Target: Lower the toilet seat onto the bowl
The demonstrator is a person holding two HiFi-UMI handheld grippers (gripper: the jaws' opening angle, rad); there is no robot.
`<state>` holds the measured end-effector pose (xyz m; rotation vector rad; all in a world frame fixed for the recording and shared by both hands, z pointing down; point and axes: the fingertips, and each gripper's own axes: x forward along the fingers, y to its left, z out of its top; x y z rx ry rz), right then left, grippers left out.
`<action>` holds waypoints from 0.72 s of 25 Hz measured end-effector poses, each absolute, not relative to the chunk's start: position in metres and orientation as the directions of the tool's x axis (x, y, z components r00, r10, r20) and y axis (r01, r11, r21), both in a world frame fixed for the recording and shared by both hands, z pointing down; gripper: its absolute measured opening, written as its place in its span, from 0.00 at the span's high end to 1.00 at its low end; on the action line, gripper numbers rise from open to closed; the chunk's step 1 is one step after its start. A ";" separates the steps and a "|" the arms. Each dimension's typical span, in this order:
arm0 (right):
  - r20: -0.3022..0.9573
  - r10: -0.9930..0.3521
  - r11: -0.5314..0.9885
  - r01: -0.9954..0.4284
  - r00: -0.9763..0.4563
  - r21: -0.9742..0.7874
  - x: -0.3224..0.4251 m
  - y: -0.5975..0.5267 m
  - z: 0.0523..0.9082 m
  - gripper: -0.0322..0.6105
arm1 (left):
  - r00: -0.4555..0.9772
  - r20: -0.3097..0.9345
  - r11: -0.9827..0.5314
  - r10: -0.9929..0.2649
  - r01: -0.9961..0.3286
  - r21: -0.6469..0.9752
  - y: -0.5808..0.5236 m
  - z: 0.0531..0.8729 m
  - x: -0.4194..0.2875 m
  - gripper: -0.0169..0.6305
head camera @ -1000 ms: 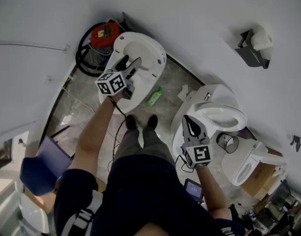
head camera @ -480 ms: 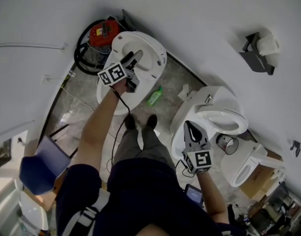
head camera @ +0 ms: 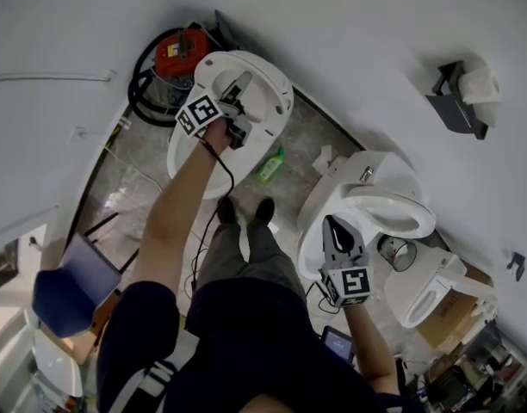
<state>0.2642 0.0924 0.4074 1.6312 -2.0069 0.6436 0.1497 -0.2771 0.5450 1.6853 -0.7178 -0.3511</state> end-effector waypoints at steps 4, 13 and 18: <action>0.630 -0.754 0.179 -0.981 -0.184 -0.073 0.266 0.093 0.412 0.92 | 0.746 0.154 -0.036 -0.647 -0.232 0.972 -0.285 0.552 0.156 0.45; 0.645 -0.742 0.173 -0.982 -0.184 -0.080 0.271 0.093 0.417 0.92 | 0.732 0.172 0.077 -0.659 -0.161 0.984 -0.294 0.567 0.166 0.45; 0.653 -0.735 0.170 -0.982 -0.184 -0.085 0.274 0.094 0.420 0.92 | 0.729 0.184 0.113 -0.659 -0.147 0.983 -0.297 0.576 0.172 0.45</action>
